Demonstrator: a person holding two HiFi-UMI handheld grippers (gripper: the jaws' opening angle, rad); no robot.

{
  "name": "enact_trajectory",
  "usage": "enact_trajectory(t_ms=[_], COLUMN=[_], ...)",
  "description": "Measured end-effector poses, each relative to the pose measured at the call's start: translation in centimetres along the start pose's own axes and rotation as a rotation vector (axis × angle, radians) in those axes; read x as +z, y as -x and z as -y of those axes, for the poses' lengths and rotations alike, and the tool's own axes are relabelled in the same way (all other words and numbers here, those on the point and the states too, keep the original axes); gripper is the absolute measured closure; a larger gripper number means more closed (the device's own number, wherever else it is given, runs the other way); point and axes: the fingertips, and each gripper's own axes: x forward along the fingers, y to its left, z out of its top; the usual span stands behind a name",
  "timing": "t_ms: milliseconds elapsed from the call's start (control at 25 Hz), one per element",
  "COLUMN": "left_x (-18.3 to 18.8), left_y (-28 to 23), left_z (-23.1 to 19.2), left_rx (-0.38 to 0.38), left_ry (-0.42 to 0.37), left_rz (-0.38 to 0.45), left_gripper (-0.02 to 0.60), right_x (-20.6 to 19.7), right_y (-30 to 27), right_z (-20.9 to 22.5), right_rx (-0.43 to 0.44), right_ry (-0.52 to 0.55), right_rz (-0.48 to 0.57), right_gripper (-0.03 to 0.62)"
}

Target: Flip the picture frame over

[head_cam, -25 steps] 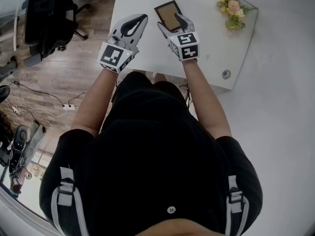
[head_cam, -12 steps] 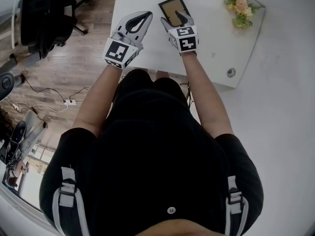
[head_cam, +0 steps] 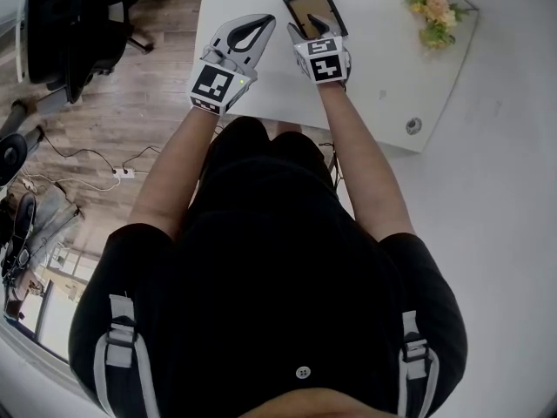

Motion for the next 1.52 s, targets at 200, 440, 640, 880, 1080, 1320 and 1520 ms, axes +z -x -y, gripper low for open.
enact_trajectory(t_ms=[200,440,640,880,1080,1320,1520], left_x=[-0.8,-1.2,-1.4,-1.4,-1.1,-0.3,1.4], left_y=[-0.2,-0.2,0.1,0.6,1.2,1.6,1.9], left_z=[-0.1,-0.3,-0.5,-0.7,-0.9,-0.5,0.4], left_rx=[-0.001,0.004,0.005,0.011,0.021,0.039,0.037], left_ry=[-0.001,0.009,0.021,0.026,0.027,0.029,0.016], left_rz=[-0.010,-0.009,-0.011,-0.011,-0.005,0.011,0.034], left_gripper=[0.578,0.578,0.578,0.578,0.578,0.578,0.578], right_x=[-0.8,-1.1,-1.5,-1.4,-1.0,0.4,1.8], right_y=[-1.0,-1.7,-1.9,-1.9,-1.5,0.8,3.0], right_z=[0.1,-0.2,0.2,-0.3,-0.1,0.9,1.5], right_rx=[-0.008,-0.018,-0.075,-0.084,-0.080,-0.077,-0.077], right_ry=[0.019,0.054,0.095,0.104,0.066,-0.012,-0.051], right_rz=[-0.013,-0.026,-0.047,-0.058,-0.043,0.009,0.046], right_gripper=[0.404,0.446,0.488,0.537,0.543,0.543,0.543])
